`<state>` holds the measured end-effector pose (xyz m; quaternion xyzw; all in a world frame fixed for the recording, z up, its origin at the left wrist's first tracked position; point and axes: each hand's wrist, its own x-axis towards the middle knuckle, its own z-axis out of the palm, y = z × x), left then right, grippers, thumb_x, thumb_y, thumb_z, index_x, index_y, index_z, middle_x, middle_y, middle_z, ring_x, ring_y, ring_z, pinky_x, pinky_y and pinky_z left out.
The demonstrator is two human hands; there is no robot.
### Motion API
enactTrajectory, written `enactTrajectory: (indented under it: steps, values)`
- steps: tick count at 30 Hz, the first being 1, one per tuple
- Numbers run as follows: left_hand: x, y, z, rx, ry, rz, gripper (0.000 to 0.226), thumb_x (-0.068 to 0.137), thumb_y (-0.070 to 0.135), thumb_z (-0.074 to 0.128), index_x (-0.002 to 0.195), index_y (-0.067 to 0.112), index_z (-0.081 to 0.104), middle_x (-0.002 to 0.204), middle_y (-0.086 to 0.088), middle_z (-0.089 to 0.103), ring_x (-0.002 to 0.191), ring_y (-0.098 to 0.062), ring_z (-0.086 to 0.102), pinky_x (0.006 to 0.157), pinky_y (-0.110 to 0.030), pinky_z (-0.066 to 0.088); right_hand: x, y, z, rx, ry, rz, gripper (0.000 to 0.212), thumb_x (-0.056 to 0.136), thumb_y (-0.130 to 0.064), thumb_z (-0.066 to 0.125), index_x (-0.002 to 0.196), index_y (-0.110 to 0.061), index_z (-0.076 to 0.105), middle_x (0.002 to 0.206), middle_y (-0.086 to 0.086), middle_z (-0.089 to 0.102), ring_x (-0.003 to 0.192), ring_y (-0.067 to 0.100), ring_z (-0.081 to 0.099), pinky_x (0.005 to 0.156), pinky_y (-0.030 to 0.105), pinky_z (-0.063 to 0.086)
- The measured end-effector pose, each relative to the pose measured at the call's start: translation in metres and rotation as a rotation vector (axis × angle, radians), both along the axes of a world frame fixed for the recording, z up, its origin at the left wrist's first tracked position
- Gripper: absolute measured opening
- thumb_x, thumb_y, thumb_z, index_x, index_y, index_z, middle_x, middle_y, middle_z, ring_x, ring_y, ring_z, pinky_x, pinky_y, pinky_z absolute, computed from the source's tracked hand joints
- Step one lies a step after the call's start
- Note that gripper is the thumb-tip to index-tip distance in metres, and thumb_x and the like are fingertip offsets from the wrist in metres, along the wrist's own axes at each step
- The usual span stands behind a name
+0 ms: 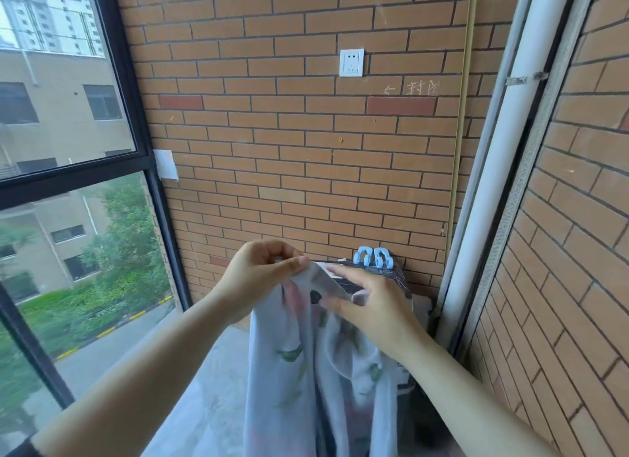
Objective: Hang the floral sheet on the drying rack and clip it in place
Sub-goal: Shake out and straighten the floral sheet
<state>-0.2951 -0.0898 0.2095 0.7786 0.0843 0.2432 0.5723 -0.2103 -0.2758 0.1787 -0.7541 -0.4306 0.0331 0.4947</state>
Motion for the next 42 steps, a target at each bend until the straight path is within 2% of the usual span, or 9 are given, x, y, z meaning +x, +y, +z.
enactTrajectory:
  steps: [3,5,7,10,15,19,27,34,42]
  values:
    - [0.000,-0.006,-0.001,-0.012,0.003,-0.061,0.012,0.076,0.022,0.078,0.075,0.011,0.071,0.071,-0.009,0.069,0.066,-0.019,0.060,0.067,-0.029,0.046,0.005,0.013,-0.007,0.049,0.076,0.096,0.034,0.085,-0.022,0.071,0.117,-0.034,0.066,0.095,-0.010,0.073,0.089,0.005,0.066,0.083,0.022,0.050]
    - [-0.002,-0.009,0.000,-0.039,-0.007,-0.079,0.010,0.076,0.020,0.078,0.074,0.013,0.071,0.070,-0.007,0.069,0.064,-0.017,0.060,0.065,-0.026,0.047,0.011,0.017,-0.010,0.088,0.119,0.087,0.011,0.090,-0.028,0.065,0.094,-0.020,0.071,0.081,0.003,0.071,0.076,0.008,0.062,0.072,0.026,0.047]
    - [-0.007,-0.006,0.000,-0.042,0.007,-0.073,0.019,0.068,0.028,0.080,0.076,0.013,0.072,0.071,-0.006,0.069,0.063,-0.014,0.060,0.064,-0.024,0.049,0.017,0.014,-0.011,0.109,0.066,0.031,0.033,0.093,-0.041,0.056,0.080,-0.013,0.065,0.064,0.017,0.054,0.061,0.012,0.046,0.061,0.030,0.036]
    - [-0.016,0.009,-0.006,0.010,0.155,-0.073,0.025,0.065,0.026,0.086,0.082,0.013,0.073,0.073,-0.007,0.072,0.064,-0.013,0.062,0.064,-0.024,0.051,0.027,0.002,-0.008,0.146,-0.005,-0.079,0.030,0.096,-0.029,0.056,0.066,-0.022,0.058,0.051,-0.007,0.034,0.051,0.005,0.029,0.052,0.025,0.025]
    - [-0.013,0.013,-0.038,0.133,0.489,-0.285,0.050,0.061,0.051,0.083,0.069,0.004,0.068,0.064,-0.002,0.059,0.059,-0.014,0.052,0.056,-0.023,0.037,0.044,-0.012,0.018,0.118,-0.215,-0.202,0.030,0.094,-0.024,0.059,0.064,-0.023,0.055,0.043,-0.008,0.030,0.044,0.009,0.027,0.045,0.022,0.023]
    - [-0.005,0.016,-0.068,0.062,0.431,-0.260,0.084,0.061,0.074,0.071,0.073,-0.007,0.052,0.071,-0.009,0.041,0.069,-0.023,0.034,0.059,-0.033,0.021,0.061,-0.035,0.053,0.170,-0.348,-0.338,0.027,0.093,-0.023,0.060,0.066,-0.020,0.056,0.044,-0.006,0.032,0.047,0.012,0.034,0.046,0.022,0.025]
    - [0.006,0.032,-0.059,0.052,0.191,-0.090,0.052,0.069,0.061,0.071,0.062,0.015,0.047,0.064,-0.001,0.041,0.062,-0.015,0.038,0.062,-0.032,0.025,0.083,-0.086,0.083,-0.022,-0.458,-0.445,0.028,0.093,-0.029,0.060,0.074,-0.010,0.064,0.058,0.020,0.052,0.056,0.027,0.046,0.054,0.033,0.039]
    - [0.020,0.023,0.080,0.380,-0.241,0.189,0.033,0.073,0.035,0.066,0.058,0.017,0.043,0.049,0.010,0.035,0.047,-0.009,0.031,0.043,-0.021,0.025,0.097,-0.099,0.065,-0.204,-0.438,-0.552,0.024,0.094,-0.029,0.056,0.071,-0.024,0.059,0.050,-0.002,0.049,0.051,0.018,0.046,0.051,0.033,0.037]
    - [0.023,0.024,0.072,0.554,0.096,0.022,0.050,0.057,0.063,0.062,0.052,0.019,0.039,0.047,0.011,0.033,0.044,-0.005,0.031,0.041,-0.019,0.023,0.104,-0.103,0.097,0.004,-0.564,-0.761,0.023,0.095,-0.024,0.057,0.091,-0.004,0.069,0.073,0.012,0.067,0.072,0.031,0.061,0.060,0.029,0.035]
